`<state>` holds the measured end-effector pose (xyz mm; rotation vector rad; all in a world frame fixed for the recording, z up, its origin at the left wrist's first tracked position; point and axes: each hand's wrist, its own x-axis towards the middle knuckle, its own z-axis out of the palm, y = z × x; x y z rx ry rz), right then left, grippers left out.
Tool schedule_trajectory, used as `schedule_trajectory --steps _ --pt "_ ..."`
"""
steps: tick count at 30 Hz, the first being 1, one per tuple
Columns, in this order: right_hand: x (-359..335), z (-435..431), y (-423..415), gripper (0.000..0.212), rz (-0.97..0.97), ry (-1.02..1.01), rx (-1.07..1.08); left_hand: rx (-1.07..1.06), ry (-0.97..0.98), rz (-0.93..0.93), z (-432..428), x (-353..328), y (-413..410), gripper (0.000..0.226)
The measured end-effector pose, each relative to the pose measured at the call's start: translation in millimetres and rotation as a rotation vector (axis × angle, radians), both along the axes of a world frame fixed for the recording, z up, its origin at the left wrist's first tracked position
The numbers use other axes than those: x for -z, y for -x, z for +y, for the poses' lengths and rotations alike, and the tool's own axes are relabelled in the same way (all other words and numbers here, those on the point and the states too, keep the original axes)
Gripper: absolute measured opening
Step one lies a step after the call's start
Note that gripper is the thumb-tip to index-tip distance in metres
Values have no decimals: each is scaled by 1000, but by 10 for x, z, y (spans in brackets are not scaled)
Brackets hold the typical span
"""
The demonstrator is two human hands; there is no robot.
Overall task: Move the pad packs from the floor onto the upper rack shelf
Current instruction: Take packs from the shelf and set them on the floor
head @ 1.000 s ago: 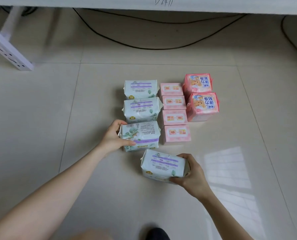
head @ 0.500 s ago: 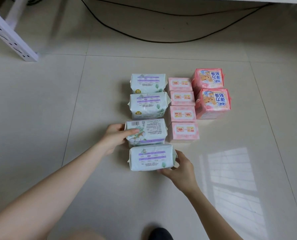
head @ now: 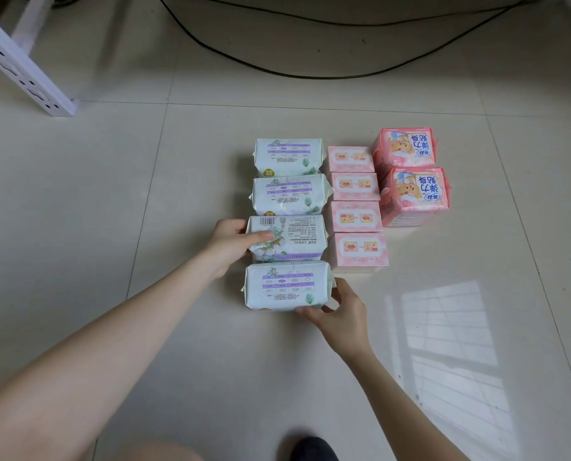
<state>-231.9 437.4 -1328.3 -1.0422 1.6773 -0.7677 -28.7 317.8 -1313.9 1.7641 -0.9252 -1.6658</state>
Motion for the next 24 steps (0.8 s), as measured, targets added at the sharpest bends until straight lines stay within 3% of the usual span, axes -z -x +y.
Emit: schedule_trajectory --steps 12,14,24 --pt "-44 33 21 61 145 -36 -64 136 141 -159 94 3 -56 25" --pt "-78 63 27 67 195 -53 -90 207 170 -245 149 -27 -121 19" --pt "-889 243 122 68 651 -136 -415 602 260 -812 555 -588 -391 49"
